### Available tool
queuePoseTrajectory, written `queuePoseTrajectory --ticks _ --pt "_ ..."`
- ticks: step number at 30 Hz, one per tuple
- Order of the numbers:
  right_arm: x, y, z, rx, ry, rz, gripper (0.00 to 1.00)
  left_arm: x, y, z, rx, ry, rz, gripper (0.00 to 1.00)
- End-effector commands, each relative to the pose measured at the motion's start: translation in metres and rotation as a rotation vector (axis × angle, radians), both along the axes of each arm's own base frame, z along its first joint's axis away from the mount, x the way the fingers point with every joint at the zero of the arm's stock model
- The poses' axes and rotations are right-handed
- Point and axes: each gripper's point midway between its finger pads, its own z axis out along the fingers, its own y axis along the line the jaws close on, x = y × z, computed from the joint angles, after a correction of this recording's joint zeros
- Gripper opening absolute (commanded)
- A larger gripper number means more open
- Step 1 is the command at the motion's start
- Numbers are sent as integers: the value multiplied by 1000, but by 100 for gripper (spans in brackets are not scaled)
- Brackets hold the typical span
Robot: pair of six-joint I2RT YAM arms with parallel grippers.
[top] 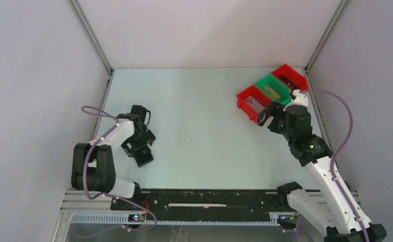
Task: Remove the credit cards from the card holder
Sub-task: Move the card holder to the center of the board.
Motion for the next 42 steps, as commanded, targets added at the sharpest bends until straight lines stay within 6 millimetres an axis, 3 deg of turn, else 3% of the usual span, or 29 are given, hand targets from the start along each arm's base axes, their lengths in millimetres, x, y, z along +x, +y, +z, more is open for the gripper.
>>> queuePoseTrajectory --ticks 1,10,16,24,32,37,42 --pt "0 -4 20 9 -48 -30 94 9 1 0 -22 -47 -3 100" --pt "4 -3 13 0 -37 -25 94 7 -12 -28 -144 0 -4 99" --pt "12 4 17 16 -46 -5 93 12 -27 -32 -211 -37 -35 95" --pt "15 5 23 34 -50 -15 92 25 -72 -28 -257 -64 -203 90" --pt "11 0 21 33 -39 -44 91 35 -141 -9 -281 -109 -466 86" --pt "2 -8 20 21 -29 -73 91 32 -206 1 -318 -119 -660 87" --pt "-8 -16 21 1 -28 -92 91 11 -281 12 -405 -100 -848 88"
